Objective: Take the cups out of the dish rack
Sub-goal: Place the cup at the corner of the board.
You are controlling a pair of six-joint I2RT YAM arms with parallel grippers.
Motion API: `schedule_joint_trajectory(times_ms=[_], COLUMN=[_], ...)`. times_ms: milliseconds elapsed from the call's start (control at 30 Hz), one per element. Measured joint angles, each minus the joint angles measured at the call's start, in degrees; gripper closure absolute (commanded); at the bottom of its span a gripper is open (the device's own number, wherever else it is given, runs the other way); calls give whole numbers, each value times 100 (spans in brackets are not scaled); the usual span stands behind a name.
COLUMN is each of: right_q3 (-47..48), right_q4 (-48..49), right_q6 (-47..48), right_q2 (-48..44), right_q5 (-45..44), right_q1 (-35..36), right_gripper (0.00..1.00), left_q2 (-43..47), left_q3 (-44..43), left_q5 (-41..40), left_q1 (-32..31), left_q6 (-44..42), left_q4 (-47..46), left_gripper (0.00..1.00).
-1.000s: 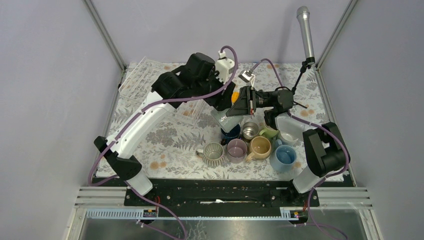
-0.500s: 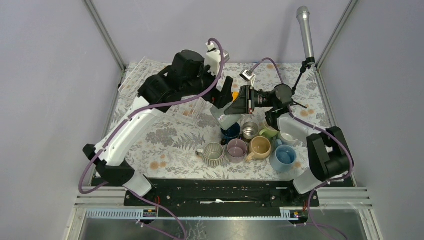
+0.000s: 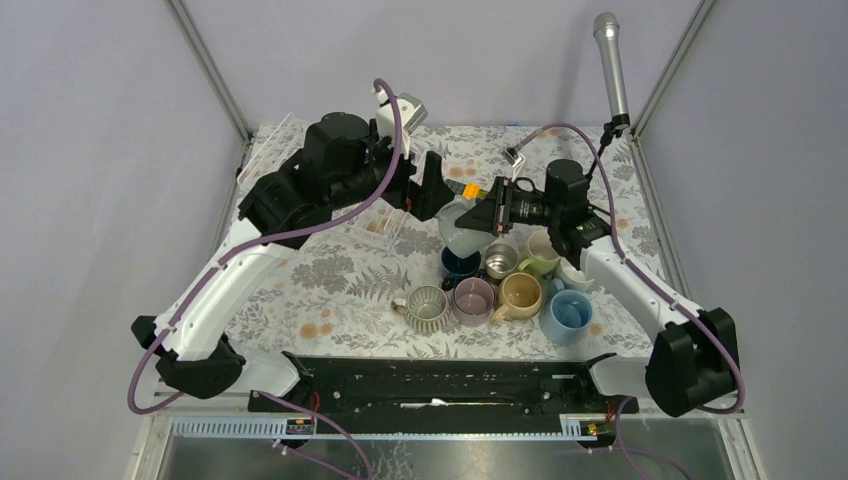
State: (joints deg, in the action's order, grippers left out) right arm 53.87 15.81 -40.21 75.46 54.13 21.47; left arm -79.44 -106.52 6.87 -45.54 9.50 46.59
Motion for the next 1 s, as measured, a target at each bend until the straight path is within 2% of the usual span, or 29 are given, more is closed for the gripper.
schedule_joint_trajectory(times_ms=[233,467,667,867,1000], right_q3=[144,564,1086,1276,1279], right_q4=[-2050,-3460,-4378,-5257,-5803], right_q6=[761,1134,1137,951,706], right_q2=[-599,-887,-887,-898,-1014], right_q5=[-1213,-2227,-3506,-5045,-5687], right_q1=[13,136,376,350,157], right_gripper=[100,100,100,100,100], left_q2=[376,612,667,723,728], left_q3=[772,1268,1401,1606,1628], left_q5=[-85,-94,-111,-70,-55], left_q1=[0,0,0,0,0], left_q6=[249,448,581,640,645], left_q4=[-184,-476,-710,-855,-885], left_gripper=[1,1,1,1,1])
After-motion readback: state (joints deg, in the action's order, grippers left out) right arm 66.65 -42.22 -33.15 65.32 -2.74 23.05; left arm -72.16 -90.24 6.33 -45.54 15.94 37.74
